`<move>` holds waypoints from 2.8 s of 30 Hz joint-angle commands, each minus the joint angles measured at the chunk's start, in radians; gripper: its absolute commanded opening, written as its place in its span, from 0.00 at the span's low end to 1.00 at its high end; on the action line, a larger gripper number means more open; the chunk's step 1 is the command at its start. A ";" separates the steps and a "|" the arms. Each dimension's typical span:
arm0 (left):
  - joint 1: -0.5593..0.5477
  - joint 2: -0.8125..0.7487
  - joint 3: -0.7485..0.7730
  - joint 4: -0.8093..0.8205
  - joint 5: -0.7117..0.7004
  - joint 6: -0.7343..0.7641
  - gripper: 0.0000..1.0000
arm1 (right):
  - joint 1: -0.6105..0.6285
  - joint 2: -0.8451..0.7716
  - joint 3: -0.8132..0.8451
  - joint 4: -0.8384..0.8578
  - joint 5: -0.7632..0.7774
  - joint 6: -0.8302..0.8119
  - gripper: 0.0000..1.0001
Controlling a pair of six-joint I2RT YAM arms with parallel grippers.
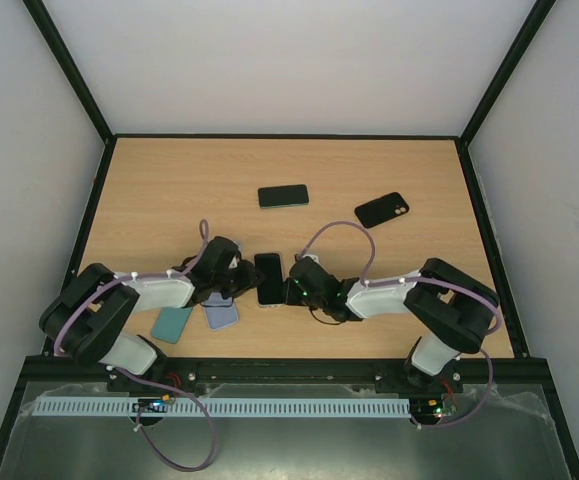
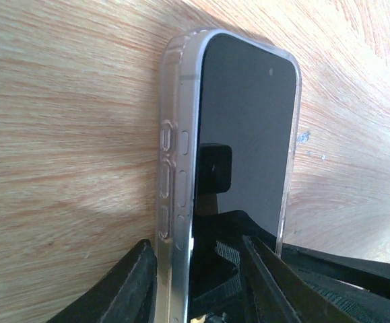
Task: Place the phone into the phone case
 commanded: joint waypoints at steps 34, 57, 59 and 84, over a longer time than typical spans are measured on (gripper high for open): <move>-0.012 0.015 -0.001 -0.071 0.004 0.035 0.27 | -0.137 0.048 -0.038 0.413 -0.370 0.264 0.44; 0.009 -0.058 -0.152 0.190 0.154 -0.064 0.37 | -0.136 0.098 -0.098 0.727 -0.512 0.407 0.43; 0.012 -0.053 -0.177 0.238 0.179 -0.090 0.37 | -0.137 0.115 -0.104 0.770 -0.524 0.430 0.43; 0.030 -0.166 -0.185 0.146 0.161 -0.090 0.44 | -0.137 0.134 -0.091 0.606 -0.507 0.282 0.11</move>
